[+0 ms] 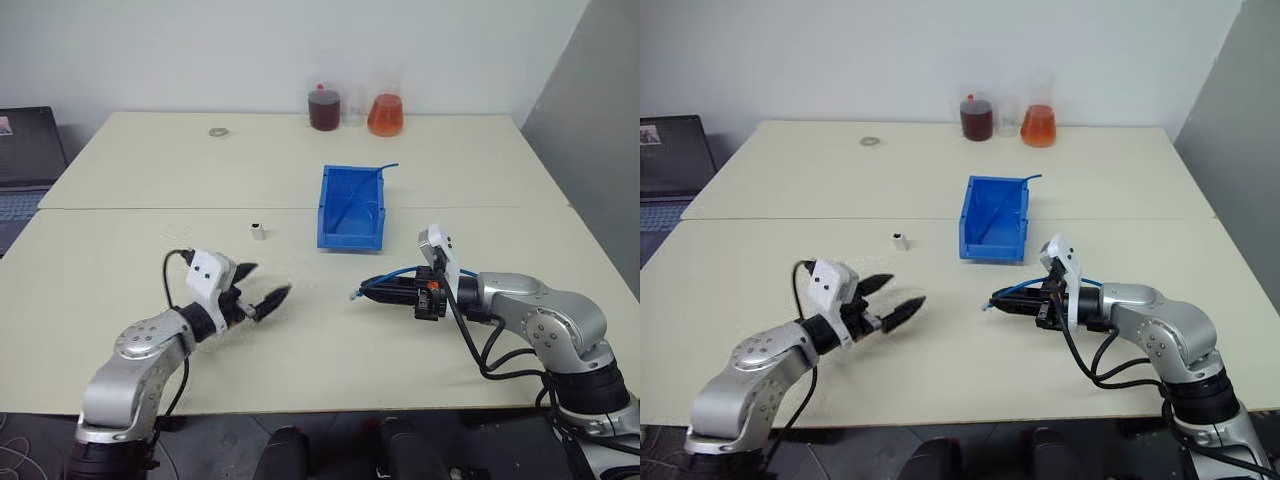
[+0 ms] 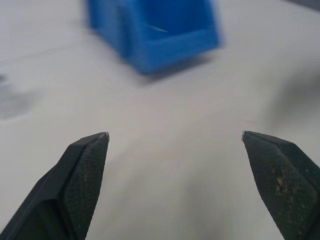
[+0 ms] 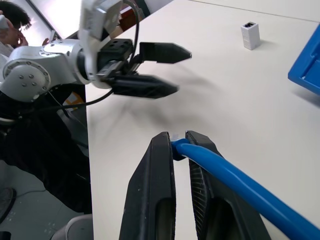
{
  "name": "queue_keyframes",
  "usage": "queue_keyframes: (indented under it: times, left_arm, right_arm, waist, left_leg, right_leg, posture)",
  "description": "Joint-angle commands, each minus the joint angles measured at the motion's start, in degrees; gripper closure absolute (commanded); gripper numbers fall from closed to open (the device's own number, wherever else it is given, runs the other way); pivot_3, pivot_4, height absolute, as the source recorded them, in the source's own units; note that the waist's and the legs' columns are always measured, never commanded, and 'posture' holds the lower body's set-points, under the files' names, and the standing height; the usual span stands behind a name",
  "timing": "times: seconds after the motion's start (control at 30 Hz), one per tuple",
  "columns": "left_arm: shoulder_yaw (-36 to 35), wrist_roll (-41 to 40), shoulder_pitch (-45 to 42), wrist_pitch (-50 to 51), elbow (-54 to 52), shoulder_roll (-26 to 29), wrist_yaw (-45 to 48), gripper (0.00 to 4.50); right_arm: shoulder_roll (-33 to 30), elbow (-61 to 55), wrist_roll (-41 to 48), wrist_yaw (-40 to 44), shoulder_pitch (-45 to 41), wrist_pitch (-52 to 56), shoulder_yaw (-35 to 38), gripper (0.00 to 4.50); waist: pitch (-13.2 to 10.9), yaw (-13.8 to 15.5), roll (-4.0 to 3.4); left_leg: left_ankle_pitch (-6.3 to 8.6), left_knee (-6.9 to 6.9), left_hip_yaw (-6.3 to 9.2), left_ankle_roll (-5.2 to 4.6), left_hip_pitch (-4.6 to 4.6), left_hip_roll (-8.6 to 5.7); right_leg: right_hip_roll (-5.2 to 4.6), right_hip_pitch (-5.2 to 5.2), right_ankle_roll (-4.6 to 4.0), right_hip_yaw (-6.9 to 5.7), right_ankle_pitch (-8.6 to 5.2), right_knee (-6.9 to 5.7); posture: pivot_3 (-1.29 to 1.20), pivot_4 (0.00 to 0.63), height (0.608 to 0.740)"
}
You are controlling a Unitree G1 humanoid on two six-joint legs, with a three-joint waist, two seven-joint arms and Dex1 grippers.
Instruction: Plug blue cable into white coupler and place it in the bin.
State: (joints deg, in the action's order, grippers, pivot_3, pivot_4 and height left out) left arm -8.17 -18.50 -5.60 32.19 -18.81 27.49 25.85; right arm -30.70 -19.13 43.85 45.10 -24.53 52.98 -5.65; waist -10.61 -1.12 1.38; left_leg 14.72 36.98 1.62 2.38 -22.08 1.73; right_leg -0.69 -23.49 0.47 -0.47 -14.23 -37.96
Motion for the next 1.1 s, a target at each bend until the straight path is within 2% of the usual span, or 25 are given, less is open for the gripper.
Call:
queue_keyframes:
  times: [0.03,0.2,0.37,0.8,1.1]
  left_arm:
    - [0.89,6.52,-3.46,1.22,2.36,-2.46,-9.74,0.00]
    - [1.87,11.16,-12.30,5.78,11.67,-5.44,-17.35,0.00]
    - [2.03,11.39,-19.84,7.19,20.14,-6.79,-17.94,0.00]
    - [4.09,12.71,-25.00,5.68,26.90,-7.11,-15.69,0.00]
    - [4.21,14.04,-30.43,1.98,35.98,-8.97,-16.70,0.00]
  right_arm:
    - [0.76,-1.55,0.24,-0.49,0.03,-0.95,1.03,4.39]
    - [1.45,-1.16,0.32,-0.69,-0.74,-0.72,0.95,4.39]
    - [1.99,-0.68,0.65,-0.86,-1.35,-0.45,1.52,4.39]
    - [2.09,-1.75,1.67,-1.84,-0.78,0.35,2.19,4.39]
    - [2.13,-1.75,1.62,-1.77,-0.86,0.60,2.01,4.39]
  waist:
    - [0.00,0.02,0.00]
    - [0.00,0.13,0.01]
    - [-0.02,0.17,0.07]
    - [-0.02,-0.13,0.07]
    - [-0.02,-0.09,0.07]
  left_leg:
    - [0.00,0.00,-0.01,0.00,0.02,-0.01]
    - [0.00,-0.01,-0.05,0.00,0.01,-0.04]
    - [0.00,0.00,-0.05,0.00,0.00,-0.05]
    - [0.00,-0.01,-0.06,0.01,-0.04,-0.05]
    - [0.00,0.01,-0.07,0.01,-0.04,-0.06]
  right_leg:
    - [0.00,0.00,0.00,-0.02,0.00,-0.01]
    - [0.01,-0.01,0.00,-0.07,0.00,0.00]
    - [0.02,-0.01,0.01,-0.09,0.01,-0.02]
    - [-0.01,-0.03,0.00,-0.08,0.01,-0.01]
    - [-0.02,-0.03,0.00,-0.09,0.01,-0.02]
  posture:
    - [0.00,0.150,0.740]
    - [0.00,0.150,0.740]
    - [0.00,0.150,0.740]
    - [0.00,0.150,0.740]
    - [0.00,0.150,0.740]
